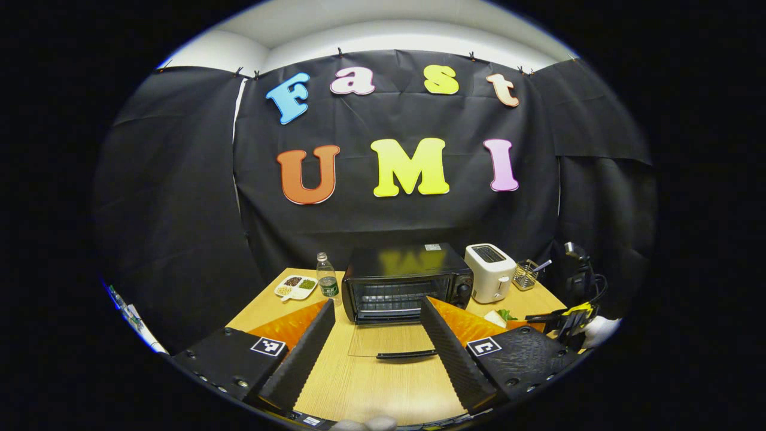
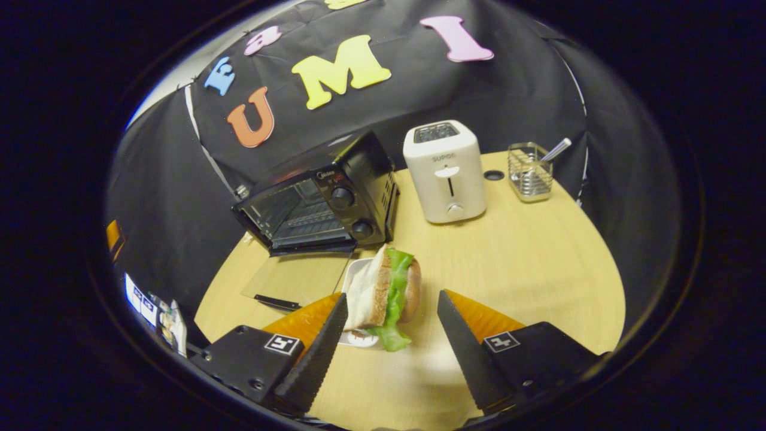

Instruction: Open the electric oven with the left hand, put the food in, and close the electric oven.

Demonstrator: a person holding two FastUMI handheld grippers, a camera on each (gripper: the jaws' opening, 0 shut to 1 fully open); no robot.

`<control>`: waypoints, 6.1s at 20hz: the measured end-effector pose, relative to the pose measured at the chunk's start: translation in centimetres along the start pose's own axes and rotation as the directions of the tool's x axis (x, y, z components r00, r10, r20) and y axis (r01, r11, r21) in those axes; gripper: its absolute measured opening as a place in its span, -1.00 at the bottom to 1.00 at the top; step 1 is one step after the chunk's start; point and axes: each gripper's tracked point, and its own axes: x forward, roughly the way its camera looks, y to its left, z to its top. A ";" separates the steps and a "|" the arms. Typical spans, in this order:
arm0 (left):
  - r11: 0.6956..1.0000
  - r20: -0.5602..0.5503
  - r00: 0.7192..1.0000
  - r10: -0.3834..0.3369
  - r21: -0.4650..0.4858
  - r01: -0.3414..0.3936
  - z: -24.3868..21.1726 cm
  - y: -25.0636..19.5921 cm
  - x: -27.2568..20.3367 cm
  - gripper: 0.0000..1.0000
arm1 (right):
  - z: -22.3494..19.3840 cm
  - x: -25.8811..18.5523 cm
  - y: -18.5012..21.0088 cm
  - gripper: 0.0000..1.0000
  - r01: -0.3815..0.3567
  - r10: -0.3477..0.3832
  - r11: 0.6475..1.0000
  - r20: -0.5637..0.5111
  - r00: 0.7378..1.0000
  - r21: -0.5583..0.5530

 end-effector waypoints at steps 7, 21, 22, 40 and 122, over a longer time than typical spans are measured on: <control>0.994 -0.001 0.994 0.109 0.012 -0.109 1.5 0.4 -1.3 0.89 | 0.3 3.7 -0.2 0.42 -0.113 0.128 0.983 -0.097 0.987 0.147; 0.988 -0.058 0.987 0.151 -0.021 -0.152 -1.5 0.4 -2.5 0.92 | 6.8 -2.5 5.7 -0.20 -0.222 0.211 0.956 0.080 0.974 0.190; 0.992 -0.054 0.991 0.121 -0.017 -0.122 -1.7 0.6 -2.4 0.92 | 7.4 -3.4 6.9 -0.20 -0.222 0.201 0.955 0.119 0.972 0.199; 0.996 -0.131 0.990 -0.042 0.075 0.052 -6.9 10.2 -1.7 0.92 | 5.9 12.2 21.6 -0.21 -0.312 -0.040 0.712 0.479 0.877 0.630; 0.997 -0.485 0.872 -0.072 -0.048 0.055 -28.1 -7.4 16.6 0.92 | 6.5 -20.5 2.0 1.00 0.334 -0.288 0.937 0.309 0.906 -0.105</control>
